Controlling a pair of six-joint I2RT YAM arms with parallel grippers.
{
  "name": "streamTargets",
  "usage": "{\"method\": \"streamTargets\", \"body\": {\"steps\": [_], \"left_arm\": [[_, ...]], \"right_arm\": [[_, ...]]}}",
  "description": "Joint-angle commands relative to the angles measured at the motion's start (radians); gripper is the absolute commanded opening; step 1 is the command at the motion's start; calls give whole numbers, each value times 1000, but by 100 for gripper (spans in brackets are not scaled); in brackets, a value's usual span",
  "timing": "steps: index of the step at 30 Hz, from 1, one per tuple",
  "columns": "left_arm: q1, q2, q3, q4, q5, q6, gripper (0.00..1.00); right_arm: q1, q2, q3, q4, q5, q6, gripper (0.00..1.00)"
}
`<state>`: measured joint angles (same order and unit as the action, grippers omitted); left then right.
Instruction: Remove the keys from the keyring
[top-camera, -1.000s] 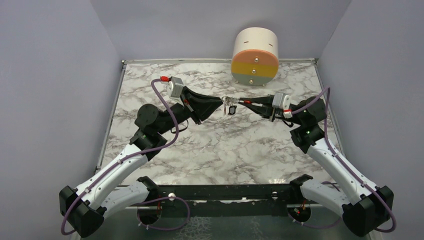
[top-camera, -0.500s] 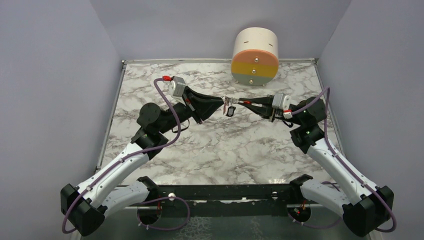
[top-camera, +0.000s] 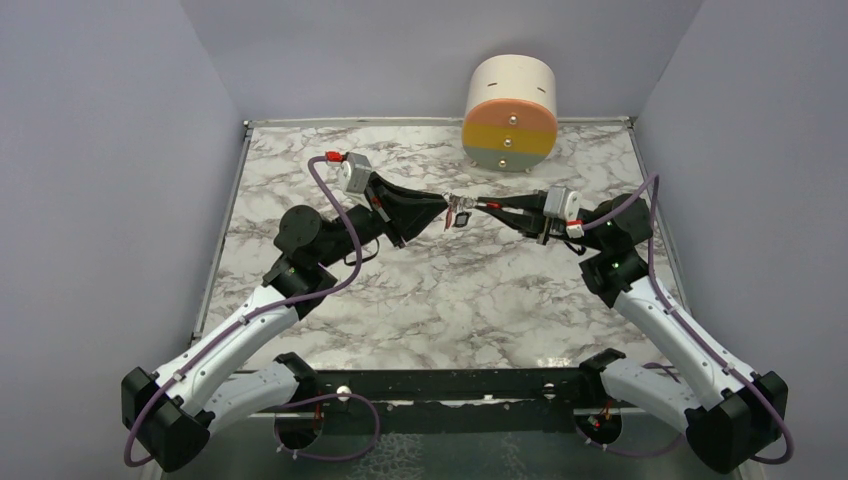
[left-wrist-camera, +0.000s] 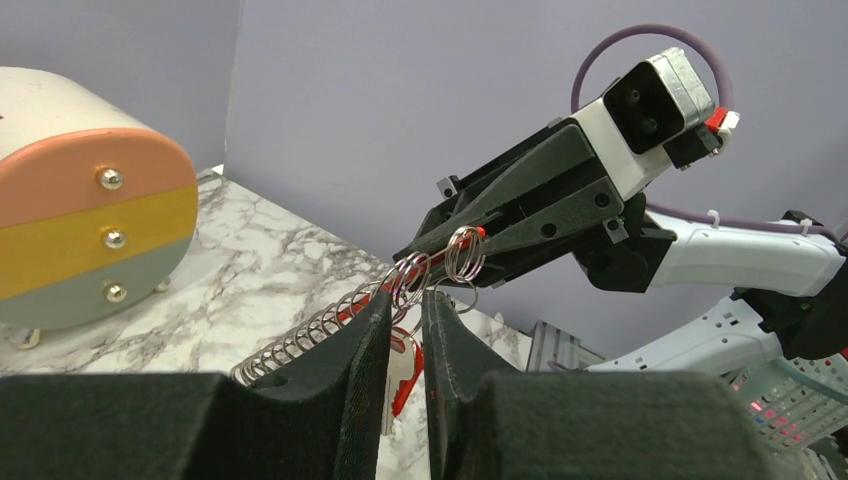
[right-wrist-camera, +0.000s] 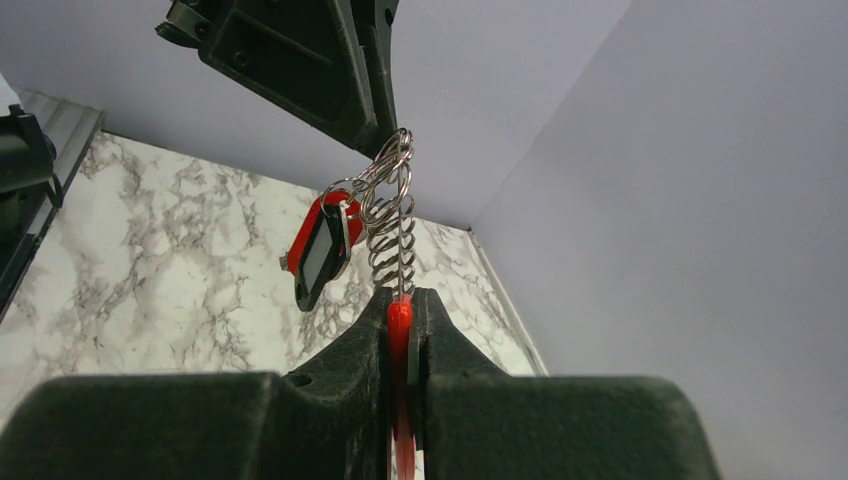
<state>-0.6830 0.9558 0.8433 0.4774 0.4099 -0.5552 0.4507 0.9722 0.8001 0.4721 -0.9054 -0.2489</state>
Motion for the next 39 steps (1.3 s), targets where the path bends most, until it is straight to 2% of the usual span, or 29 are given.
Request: {"method": "streamTargets", "body": {"steps": [1, 18, 27, 39], "left_arm": [[-6, -9, 23, 34, -8, -17, 21], [-6, 32, 47, 93, 27, -34, 20], [-6, 13, 29, 99, -4, -15, 20], [-6, 11, 18, 98, 43, -35, 20]], "right_arm": [[9, -6, 5, 32, 20, -9, 2], [13, -1, 4, 33, 22, -13, 2], [17, -9, 7, 31, 15, -12, 2], [20, -12, 6, 32, 31, -13, 2]]}}
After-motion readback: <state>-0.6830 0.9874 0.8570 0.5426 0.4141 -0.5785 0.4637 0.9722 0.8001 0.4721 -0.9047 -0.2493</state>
